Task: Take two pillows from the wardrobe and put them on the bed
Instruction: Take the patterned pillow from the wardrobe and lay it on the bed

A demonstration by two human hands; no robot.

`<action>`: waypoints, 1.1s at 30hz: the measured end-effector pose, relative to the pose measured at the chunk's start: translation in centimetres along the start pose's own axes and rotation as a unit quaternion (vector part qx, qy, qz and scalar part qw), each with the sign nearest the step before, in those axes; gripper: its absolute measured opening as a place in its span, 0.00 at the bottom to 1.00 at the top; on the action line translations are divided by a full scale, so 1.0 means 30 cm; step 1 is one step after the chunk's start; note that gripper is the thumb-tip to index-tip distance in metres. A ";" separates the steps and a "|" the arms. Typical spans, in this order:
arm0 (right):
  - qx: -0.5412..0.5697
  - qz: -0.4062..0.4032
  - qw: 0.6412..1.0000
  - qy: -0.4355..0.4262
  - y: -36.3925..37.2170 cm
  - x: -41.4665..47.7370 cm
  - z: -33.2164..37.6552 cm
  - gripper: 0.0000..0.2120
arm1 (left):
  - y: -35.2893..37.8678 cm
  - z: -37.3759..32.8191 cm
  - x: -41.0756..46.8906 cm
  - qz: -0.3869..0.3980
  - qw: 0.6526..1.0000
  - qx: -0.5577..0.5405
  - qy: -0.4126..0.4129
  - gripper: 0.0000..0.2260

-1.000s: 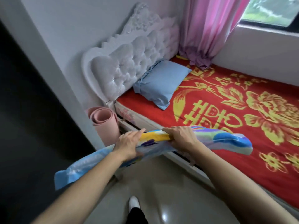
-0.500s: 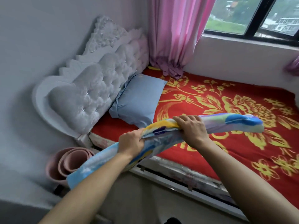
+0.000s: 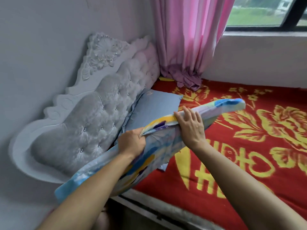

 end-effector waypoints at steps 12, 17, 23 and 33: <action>0.226 0.012 0.953 0.203 0.450 0.281 0.055 0.41 | 0.268 0.163 0.489 0.008 0.981 -0.170 -0.092 0.09; 0.264 0.119 0.899 0.327 0.636 0.343 0.090 0.47 | 0.386 0.236 0.711 0.091 0.909 -0.384 -0.133 0.22; 0.251 0.041 0.896 0.365 0.790 0.489 0.174 0.44 | 0.571 0.392 0.950 0.154 0.800 -0.524 -0.248 0.15; 0.136 0.289 0.912 0.257 1.367 0.367 0.321 0.34 | 1.133 0.772 0.970 0.229 0.862 -0.366 -0.265 0.16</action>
Point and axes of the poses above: each hand's wrist, its own x-axis towards the middle knuckle, its own y-axis out of the palm, z = x × y, the point moved 4 cm from there along x, towards the middle knuckle, and after that the axes turned 9 degrees about -z, right-handed, at the moved point
